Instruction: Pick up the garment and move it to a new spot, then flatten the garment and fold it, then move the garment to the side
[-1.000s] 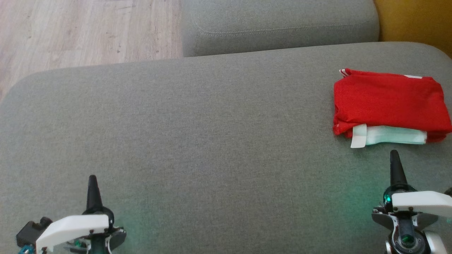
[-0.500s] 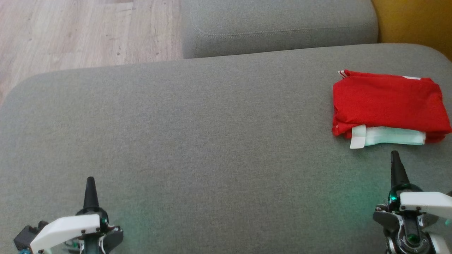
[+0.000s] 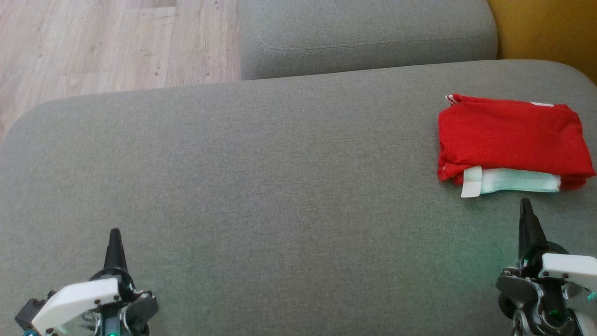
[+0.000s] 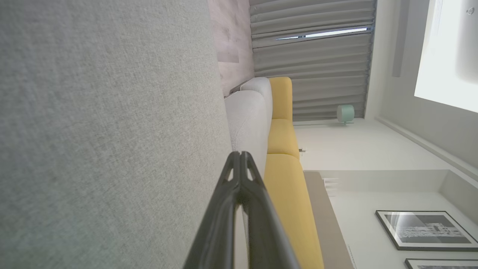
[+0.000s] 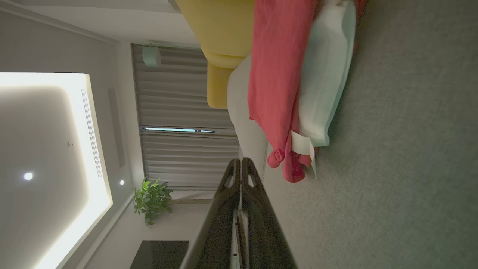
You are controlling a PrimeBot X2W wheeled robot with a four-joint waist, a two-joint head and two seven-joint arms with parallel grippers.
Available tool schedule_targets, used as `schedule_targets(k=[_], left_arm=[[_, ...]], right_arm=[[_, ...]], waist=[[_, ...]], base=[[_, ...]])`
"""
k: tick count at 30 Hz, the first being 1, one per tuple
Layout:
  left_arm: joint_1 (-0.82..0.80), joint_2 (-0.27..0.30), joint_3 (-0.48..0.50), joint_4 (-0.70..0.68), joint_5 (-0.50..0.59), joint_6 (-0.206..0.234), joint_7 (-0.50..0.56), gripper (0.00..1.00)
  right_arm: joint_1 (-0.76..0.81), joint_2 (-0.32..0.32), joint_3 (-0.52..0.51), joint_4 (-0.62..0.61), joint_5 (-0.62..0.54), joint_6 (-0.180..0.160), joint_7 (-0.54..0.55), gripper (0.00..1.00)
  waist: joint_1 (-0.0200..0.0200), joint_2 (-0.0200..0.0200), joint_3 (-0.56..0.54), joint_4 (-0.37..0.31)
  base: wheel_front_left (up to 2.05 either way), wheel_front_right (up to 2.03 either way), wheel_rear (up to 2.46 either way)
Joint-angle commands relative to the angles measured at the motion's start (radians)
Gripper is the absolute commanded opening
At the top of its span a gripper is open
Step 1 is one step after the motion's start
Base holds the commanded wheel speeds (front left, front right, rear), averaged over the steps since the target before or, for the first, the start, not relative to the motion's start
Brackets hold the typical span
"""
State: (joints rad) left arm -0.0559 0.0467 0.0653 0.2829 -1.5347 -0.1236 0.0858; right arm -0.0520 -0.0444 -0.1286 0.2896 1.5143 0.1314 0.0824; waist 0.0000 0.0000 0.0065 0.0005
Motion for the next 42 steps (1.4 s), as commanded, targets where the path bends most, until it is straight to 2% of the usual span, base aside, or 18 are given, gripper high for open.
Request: schedule_targets(k=[1, 7, 42], left_arm=[[-0.049, 0.005, 0.037, -0.036, -0.022, -0.006, 0.010, 0.00], [-0.052, 0.005, 0.047, -0.037, -0.075, -0.007, 0.026, 0.00], [-0.052, 0.004, 0.048, -0.038, -0.074, -0.007, 0.027, 0.00]], right_arm=[[-0.055, -0.006, 0.018, -0.042, 0.030, -0.001, 0.016, 0.00], [-0.056, -0.006, 0.014, -0.045, 0.094, -0.001, 0.032, 0.00], [-0.056, -0.006, 0.014, -0.045, 0.094, -0.001, 0.031, 0.00]], waist=[[0.0000, 0.0000, -0.001, 0.000], [0.0000, 0.0000, -0.003, -0.001], [0.0000, 0.0000, -0.003, -0.001]], base=[[0.00, 0.00, 0.00], [0.00, 0.00, 0.00], [0.00, 0.00, 0.00]])
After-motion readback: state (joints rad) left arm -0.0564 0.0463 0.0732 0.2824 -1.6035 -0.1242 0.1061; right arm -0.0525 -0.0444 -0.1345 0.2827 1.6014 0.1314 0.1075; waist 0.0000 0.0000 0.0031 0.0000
